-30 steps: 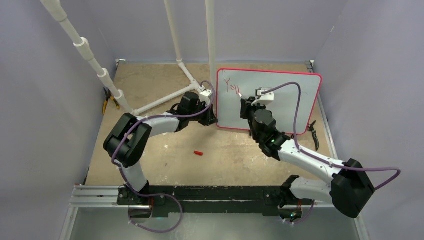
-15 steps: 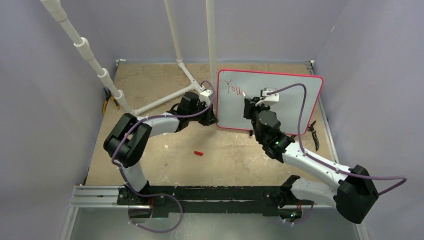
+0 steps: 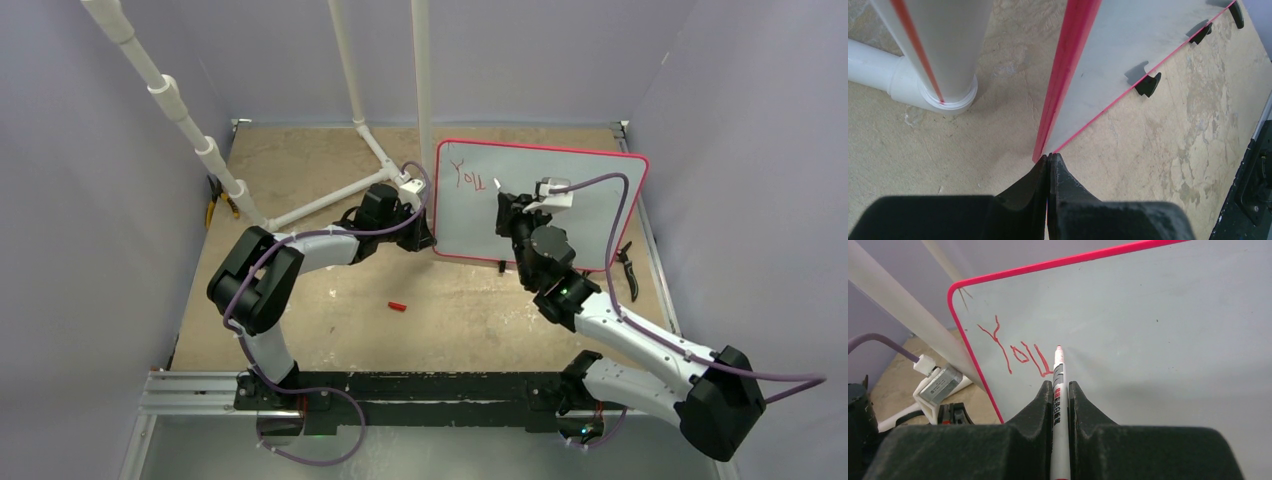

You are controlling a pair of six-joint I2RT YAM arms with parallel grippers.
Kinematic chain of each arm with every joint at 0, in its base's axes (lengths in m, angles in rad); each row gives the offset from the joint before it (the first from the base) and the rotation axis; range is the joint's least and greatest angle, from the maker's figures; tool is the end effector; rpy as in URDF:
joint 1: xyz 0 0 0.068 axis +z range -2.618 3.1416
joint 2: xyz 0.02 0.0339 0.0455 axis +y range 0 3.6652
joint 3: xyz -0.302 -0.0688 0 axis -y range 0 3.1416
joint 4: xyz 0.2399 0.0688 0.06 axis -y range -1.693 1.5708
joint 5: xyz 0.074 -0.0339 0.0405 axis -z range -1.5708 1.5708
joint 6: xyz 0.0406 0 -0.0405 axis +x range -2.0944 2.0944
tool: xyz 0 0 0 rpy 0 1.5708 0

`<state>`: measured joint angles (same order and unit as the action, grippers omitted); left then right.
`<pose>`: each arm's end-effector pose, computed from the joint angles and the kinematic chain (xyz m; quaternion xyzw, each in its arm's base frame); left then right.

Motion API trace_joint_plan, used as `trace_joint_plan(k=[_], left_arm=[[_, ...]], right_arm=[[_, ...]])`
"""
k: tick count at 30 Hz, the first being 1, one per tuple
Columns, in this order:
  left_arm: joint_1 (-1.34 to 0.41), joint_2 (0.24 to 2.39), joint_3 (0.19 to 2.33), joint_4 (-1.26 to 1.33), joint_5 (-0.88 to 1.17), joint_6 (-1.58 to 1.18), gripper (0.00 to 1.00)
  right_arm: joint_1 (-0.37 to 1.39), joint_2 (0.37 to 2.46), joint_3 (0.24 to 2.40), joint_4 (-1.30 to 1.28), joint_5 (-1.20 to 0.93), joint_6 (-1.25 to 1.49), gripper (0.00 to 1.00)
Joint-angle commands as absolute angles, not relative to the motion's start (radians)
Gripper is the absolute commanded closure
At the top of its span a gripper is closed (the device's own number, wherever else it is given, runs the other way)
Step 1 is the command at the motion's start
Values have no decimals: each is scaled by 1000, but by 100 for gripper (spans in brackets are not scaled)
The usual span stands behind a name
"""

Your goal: Write a sentence on the whiteboard

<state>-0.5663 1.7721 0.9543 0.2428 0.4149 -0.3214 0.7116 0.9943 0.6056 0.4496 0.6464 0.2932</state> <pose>0.3132 -0.2185 0.2149 0.2026 0.8413 -0.3641 0.3443 0.1722 0.1162 0.3378 0.0913 0.6836 0.1418 0.7101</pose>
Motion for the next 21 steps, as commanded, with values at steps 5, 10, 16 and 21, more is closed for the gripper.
trace_joint_plan(k=[5, 10, 16, 21], left_arm=[[-571, 1770, 993, 253, 417, -310, 100], [-571, 1770, 995, 253, 419, -310, 100], [-571, 1770, 994, 254, 419, -310, 100], [-571, 1770, 994, 253, 420, -310, 100]], right_arm=[[686, 999, 606, 488, 701, 275, 100], [669, 1009, 608, 485, 690, 267, 100], [663, 1037, 619, 507, 638, 236, 100], [662, 1036, 613, 503, 603, 227, 100]])
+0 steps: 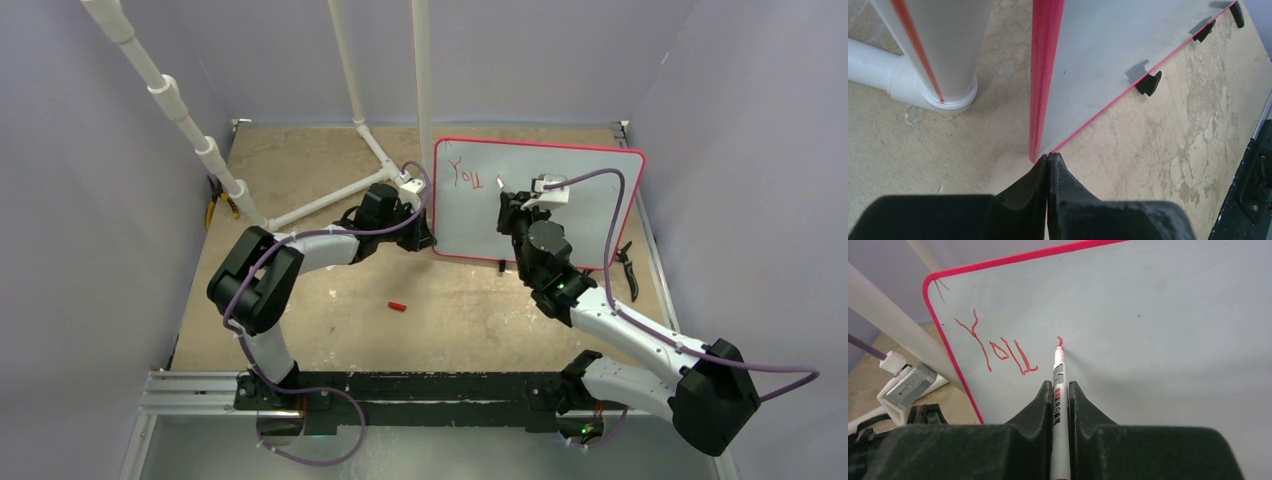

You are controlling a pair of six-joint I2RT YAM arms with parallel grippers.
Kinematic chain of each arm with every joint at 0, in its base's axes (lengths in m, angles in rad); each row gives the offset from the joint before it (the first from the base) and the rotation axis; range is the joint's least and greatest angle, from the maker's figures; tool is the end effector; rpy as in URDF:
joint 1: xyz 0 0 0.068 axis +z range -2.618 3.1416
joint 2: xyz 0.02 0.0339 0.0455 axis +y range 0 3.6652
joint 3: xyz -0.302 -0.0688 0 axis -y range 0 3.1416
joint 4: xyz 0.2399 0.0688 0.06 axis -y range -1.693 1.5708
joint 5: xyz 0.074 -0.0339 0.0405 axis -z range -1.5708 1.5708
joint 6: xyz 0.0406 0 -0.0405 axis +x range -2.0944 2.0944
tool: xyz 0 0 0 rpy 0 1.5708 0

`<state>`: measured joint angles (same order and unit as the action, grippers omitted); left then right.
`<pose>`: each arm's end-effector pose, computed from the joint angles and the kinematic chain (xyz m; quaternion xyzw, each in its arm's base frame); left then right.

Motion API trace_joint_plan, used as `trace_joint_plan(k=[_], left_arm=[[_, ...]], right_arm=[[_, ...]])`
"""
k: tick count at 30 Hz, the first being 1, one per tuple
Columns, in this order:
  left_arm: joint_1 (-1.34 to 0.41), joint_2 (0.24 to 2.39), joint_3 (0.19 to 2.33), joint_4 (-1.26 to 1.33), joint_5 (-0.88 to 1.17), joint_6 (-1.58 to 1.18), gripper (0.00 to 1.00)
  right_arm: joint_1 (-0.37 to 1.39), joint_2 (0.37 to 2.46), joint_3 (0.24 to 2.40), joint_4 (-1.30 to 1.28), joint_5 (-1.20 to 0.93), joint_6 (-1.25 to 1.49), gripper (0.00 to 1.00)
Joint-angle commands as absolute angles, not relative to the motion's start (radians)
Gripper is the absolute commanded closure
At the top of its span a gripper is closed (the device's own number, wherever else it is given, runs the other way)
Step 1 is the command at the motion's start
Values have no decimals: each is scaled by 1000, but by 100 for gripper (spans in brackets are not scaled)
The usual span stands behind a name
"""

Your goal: Write a sentence on the whiteboard

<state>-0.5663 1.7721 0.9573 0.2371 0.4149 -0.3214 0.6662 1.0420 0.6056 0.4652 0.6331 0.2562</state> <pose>0.3134 -0.2186 0.2153 0.2025 0.8420 -0.3637 0.3432 0.1855 0.1153 0.3303 0.0838 0.6938 0.1091 0.7069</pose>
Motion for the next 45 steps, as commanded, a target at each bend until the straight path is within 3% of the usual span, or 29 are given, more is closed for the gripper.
trace_joint_plan(k=[1, 21, 33, 45], left_arm=[[-571, 1769, 995, 254, 420, -310, 100], [-573, 1767, 995, 253, 420, -311, 100], [-573, 1769, 994, 253, 419, -311, 100], [-573, 1773, 995, 252, 419, -309, 100]], right_arm=[[662, 1035, 609, 497, 598, 229, 100], [663, 1031, 585, 388, 642, 277, 100], [662, 917, 562, 421, 655, 255, 100], [646, 965, 595, 446, 726, 229, 100]])
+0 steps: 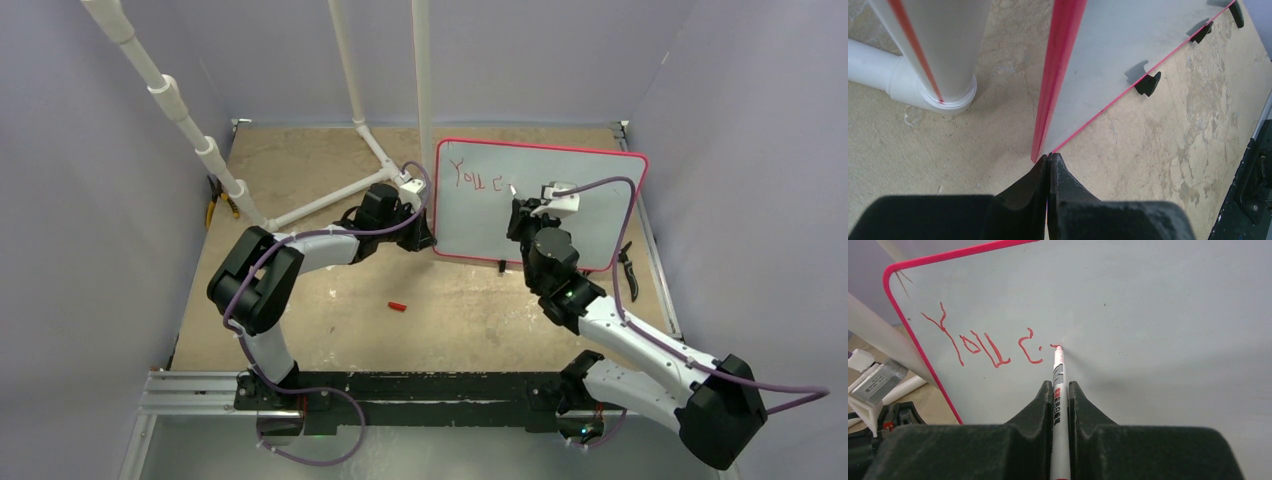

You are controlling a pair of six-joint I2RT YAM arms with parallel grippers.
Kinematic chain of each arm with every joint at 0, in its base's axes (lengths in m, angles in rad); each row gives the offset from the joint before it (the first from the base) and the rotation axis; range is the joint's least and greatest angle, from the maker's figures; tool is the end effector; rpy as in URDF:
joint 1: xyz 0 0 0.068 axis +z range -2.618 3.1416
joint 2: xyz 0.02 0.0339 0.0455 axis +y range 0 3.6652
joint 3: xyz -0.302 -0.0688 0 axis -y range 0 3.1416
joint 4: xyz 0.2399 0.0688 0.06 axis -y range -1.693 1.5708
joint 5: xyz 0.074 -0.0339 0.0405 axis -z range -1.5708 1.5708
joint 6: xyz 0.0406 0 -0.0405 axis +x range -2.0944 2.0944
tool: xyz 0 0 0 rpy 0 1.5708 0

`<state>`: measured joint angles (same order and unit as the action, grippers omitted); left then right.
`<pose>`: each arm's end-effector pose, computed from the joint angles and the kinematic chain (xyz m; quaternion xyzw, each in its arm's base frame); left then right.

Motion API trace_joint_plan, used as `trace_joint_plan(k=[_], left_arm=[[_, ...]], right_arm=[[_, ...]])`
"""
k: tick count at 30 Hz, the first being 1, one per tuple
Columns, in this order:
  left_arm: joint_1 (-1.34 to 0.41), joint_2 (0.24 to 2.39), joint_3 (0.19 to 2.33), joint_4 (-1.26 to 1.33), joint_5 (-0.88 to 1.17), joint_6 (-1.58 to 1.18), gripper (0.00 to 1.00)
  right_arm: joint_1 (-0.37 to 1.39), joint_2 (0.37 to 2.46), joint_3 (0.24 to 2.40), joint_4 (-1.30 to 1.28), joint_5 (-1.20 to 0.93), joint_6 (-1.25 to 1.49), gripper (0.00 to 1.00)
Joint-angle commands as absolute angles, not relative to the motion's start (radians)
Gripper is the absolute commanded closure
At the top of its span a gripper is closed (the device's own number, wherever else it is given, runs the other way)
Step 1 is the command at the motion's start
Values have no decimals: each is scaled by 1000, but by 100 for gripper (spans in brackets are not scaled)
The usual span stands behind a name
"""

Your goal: Write a sentence on the whiteboard

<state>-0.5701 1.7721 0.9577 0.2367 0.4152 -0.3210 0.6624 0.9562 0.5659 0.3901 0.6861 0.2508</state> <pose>0.3126 -0.2198 0.2154 0.2043 0.8415 -0.3644 0.3426 0.1703 0.1002 0.3244 0.0967 0.7005 0.0801 0.7025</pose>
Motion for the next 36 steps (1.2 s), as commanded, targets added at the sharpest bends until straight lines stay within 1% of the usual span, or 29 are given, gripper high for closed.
trace_joint_plan(k=[1, 16, 29, 36], left_arm=[[-573, 1773, 995, 252, 420, -308, 100], [-573, 1776, 997, 252, 422, -309, 100], [-575, 1775, 996, 253, 422, -311, 100], [-575, 1775, 996, 253, 423, -311, 100]], right_arm=[[642, 967, 595, 452, 721, 227, 100], [636, 995, 607, 501, 599, 176, 100], [635, 988, 575, 402, 581, 248, 100], [636, 983, 580, 380, 627, 263, 100]])
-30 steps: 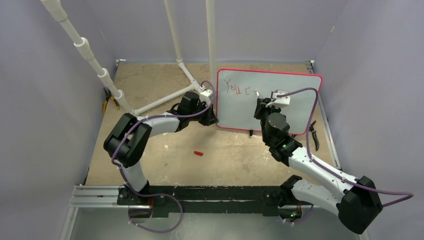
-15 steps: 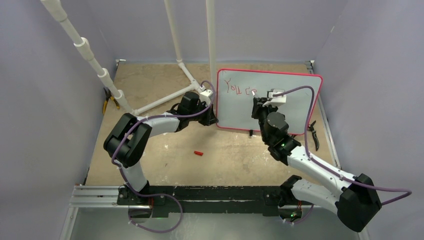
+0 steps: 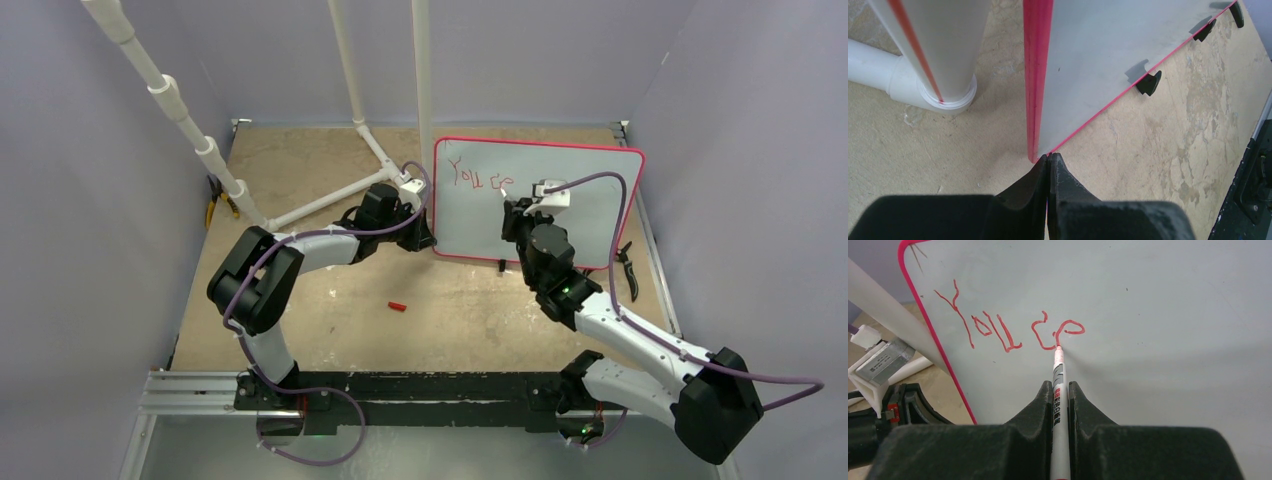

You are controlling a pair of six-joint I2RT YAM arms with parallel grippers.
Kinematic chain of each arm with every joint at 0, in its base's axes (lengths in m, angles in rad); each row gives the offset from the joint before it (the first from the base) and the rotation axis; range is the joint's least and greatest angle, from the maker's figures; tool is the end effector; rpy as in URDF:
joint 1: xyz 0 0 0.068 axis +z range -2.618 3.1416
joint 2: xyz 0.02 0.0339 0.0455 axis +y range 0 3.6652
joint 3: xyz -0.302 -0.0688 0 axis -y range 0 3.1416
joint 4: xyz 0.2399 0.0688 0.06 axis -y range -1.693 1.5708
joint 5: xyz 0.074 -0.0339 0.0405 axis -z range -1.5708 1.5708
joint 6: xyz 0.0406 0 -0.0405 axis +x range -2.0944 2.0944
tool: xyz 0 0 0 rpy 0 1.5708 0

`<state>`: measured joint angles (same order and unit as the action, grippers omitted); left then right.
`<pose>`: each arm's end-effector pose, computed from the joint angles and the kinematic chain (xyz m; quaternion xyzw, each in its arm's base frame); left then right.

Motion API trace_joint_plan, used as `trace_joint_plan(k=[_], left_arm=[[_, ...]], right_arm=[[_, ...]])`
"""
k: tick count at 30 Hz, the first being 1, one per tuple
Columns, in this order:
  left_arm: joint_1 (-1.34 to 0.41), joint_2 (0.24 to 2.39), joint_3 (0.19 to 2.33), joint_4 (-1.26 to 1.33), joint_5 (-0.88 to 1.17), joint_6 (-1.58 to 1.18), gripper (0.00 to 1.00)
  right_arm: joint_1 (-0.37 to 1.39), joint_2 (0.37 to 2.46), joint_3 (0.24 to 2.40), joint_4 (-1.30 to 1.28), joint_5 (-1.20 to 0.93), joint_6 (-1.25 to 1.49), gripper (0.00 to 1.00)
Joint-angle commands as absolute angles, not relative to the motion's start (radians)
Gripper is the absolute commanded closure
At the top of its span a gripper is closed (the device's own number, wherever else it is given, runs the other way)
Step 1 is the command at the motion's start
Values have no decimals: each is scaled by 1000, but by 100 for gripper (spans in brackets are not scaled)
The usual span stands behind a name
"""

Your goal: Write a sentence on the whiteboard

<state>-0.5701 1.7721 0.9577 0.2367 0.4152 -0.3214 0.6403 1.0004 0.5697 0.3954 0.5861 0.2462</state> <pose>0.3126 -0.2198 0.2154 0.2041 0.8415 -0.3645 0.3425 0.1800 0.1061 0.3182 0.0619 0.7148 0.0974 0.6898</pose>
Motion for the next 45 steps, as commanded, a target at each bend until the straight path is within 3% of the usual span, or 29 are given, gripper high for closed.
trace_joint_plan(k=[1, 23, 45], left_arm=[[-574, 1775, 996, 253, 423, -311, 100], [-575, 1772, 998, 253, 423, -310, 100], [-578, 1765, 998, 254, 426, -314, 100]], right_arm=[[636, 983, 583, 382, 635, 260, 100], [636, 994, 652, 456, 700, 189, 100], [635, 967, 584, 326, 692, 302, 100]])
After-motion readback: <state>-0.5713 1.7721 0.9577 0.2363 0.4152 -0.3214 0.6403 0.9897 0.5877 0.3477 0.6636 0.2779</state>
